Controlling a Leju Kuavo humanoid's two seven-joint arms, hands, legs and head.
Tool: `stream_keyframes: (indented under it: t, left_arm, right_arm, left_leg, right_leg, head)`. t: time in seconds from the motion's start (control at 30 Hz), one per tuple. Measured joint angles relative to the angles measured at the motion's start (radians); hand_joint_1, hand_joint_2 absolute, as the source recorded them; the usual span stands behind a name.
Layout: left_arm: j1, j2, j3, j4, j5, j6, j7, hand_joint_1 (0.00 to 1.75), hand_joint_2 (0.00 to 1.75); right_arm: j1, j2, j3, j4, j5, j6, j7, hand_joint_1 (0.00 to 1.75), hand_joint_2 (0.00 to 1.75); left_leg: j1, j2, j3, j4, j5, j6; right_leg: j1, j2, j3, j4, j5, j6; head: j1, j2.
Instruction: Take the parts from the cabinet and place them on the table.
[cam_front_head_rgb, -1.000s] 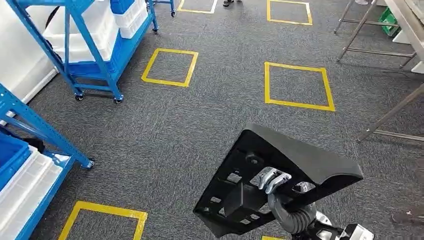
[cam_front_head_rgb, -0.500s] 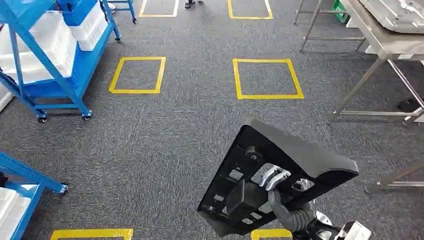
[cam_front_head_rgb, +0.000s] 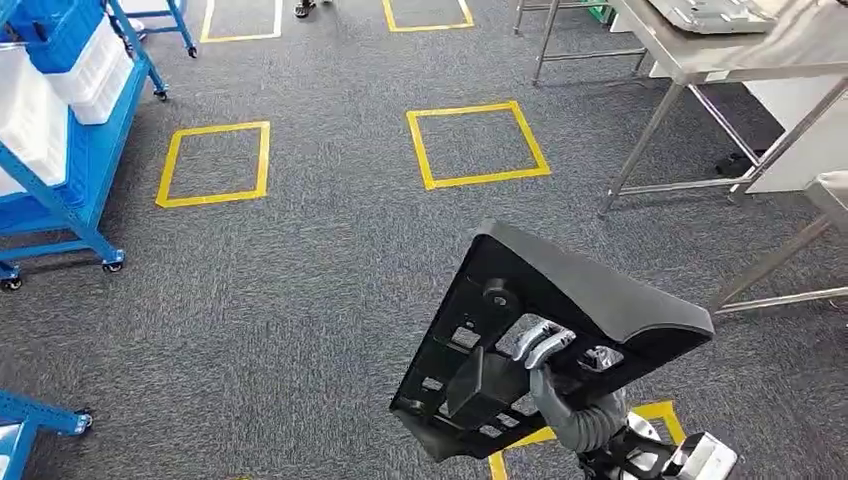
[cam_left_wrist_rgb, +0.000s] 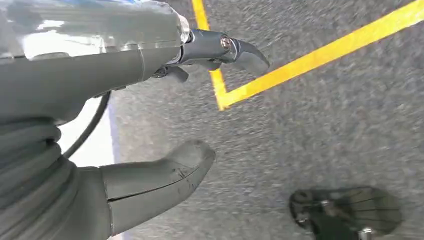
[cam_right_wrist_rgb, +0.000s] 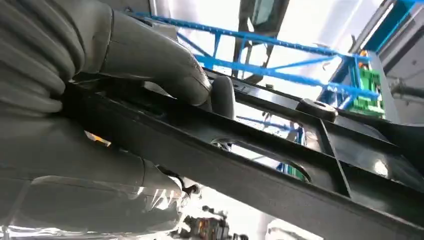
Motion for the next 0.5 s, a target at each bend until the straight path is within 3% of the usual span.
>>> stream_keyframes:
  t: [0.1, 0.13, 0.17, 0.2, 0.27, 0.3, 0.33, 0.37, 0.4, 0.43, 0.47, 0.5]
  left_arm:
    - [0.000, 0.000, 0.000, 0.000, -0.005, -0.009, 0.025, 0.00, 1.75]
    - [0.001, 0.000, -0.001, 0.000, -0.009, -0.008, 0.021, 0.00, 1.75]
    - [0.001, 0.000, -0.001, 0.000, -0.010, -0.006, 0.013, 0.00, 1.75]
    - [0.003, 0.000, -0.001, 0.000, -0.010, -0.002, 0.006, 0.00, 1.75]
    - [0.006, -0.001, -0.002, 0.000, -0.011, 0.003, -0.018, 0.00, 1.75]
    - [0.009, -0.001, -0.002, 0.000, -0.011, 0.006, -0.032, 0.00, 1.75]
    - [0.011, -0.001, -0.003, 0.000, -0.011, 0.008, -0.037, 0.00, 1.75]
    - [0.012, -0.001, -0.005, 0.000, -0.012, 0.010, -0.041, 0.00, 1.75]
    - [0.011, 0.000, -0.006, 0.000, -0.012, 0.010, -0.043, 0.00, 1.75]
    - [0.011, 0.000, -0.008, 0.000, -0.013, 0.011, -0.047, 0.00, 1.75]
    - [0.012, 0.000, -0.009, 0.000, -0.013, 0.014, -0.053, 0.00, 1.75]
    - [0.012, 0.000, -0.009, 0.000, -0.013, 0.017, -0.059, 0.00, 1.75]
  right_arm:
    - [0.030, 0.004, -0.008, -0.013, 0.003, 0.009, -0.016, 1.75, 1.75]
    - [0.038, 0.006, -0.013, -0.021, 0.004, 0.013, -0.018, 1.75, 1.75]
    - [0.043, 0.008, -0.016, -0.027, 0.004, 0.016, -0.021, 1.75, 1.75]
    - [0.043, 0.010, -0.018, -0.029, 0.004, 0.017, -0.021, 1.75, 1.75]
    - [0.054, 0.018, -0.021, -0.030, 0.003, 0.018, -0.020, 1.75, 1.75]
    - [0.063, 0.021, -0.023, -0.031, 0.003, 0.018, -0.019, 1.75, 1.75]
    - [0.072, 0.023, -0.024, -0.031, 0.003, 0.020, -0.017, 1.75, 1.75]
    - [0.078, 0.026, -0.027, -0.031, 0.003, 0.022, -0.017, 1.75, 1.75]
    - [0.082, 0.028, -0.029, -0.031, 0.003, 0.023, -0.017, 1.75, 1.75]
    - [0.084, 0.029, -0.031, -0.031, 0.003, 0.024, -0.017, 1.75, 1.75]
    - [0.089, 0.031, -0.032, -0.034, 0.006, 0.024, -0.020, 1.75, 1.75]
    - [0.094, 0.033, -0.034, -0.037, 0.011, 0.024, -0.026, 1.75, 1.75]
  left_leg:
    - [0.004, 0.028, 0.009, -0.005, -0.003, -0.016]
    - [0.004, 0.023, 0.007, 0.001, -0.012, -0.024]
    - [0.009, -0.023, 0.002, 0.026, -0.029, -0.029]
    - [0.011, -0.057, -0.026, 0.090, -0.069, -0.031]
    - [0.012, -0.077, -0.111, 0.267, -0.149, -0.036]
    - [0.012, -0.077, -0.140, 0.324, -0.161, -0.037]
    - [0.012, -0.077, -0.147, 0.329, -0.145, -0.037]
    - [0.013, -0.077, -0.131, 0.286, -0.109, -0.036]
    - [0.014, -0.082, -0.095, 0.203, -0.058, -0.034]
    - [0.016, -0.101, -0.050, 0.104, -0.008, -0.031]
    - [0.019, -0.151, -0.020, 0.029, 0.012, -0.028]
    - [0.022, -0.169, -0.011, 0.006, 0.000, -0.026]
  right_leg:
    - [0.005, 0.035, -0.006, 0.000, -0.001, -0.011]
    - [-0.009, 0.046, 0.004, -0.010, 0.007, -0.020]
    - [-0.007, 0.054, 0.006, -0.013, 0.008, -0.022]
    - [-0.008, 0.062, 0.005, -0.012, 0.009, -0.029]
    - [-0.006, 0.088, 0.005, -0.012, 0.008, -0.031]
    - [-0.005, 0.101, 0.006, -0.011, 0.008, -0.031]
    - [-0.005, 0.115, 0.007, -0.010, 0.008, -0.031]
    - [-0.005, 0.129, 0.008, -0.009, 0.008, -0.030]
    - [-0.006, 0.144, 0.010, -0.007, 0.007, -0.029]
    - [-0.007, 0.157, 0.011, -0.004, 0.005, -0.026]
    - [-0.008, 0.168, 0.009, 0.000, 0.002, -0.022]
    - [-0.002, 0.179, 0.003, 0.010, -0.001, -0.015]
  head:
    - [0.000, 0.000]
    - [0.000, 0.000]
    - [0.000, 0.000]
    - [0.000, 0.000]
    - [0.000, 0.000]
    - [0.000, 0.000]
    - [0.000, 0.000]
    - [0.000, 0.000]
    - [0.000, 0.000]
    - [0.000, 0.000]
    - [0.000, 0.000]
    - [0.000, 0.000]
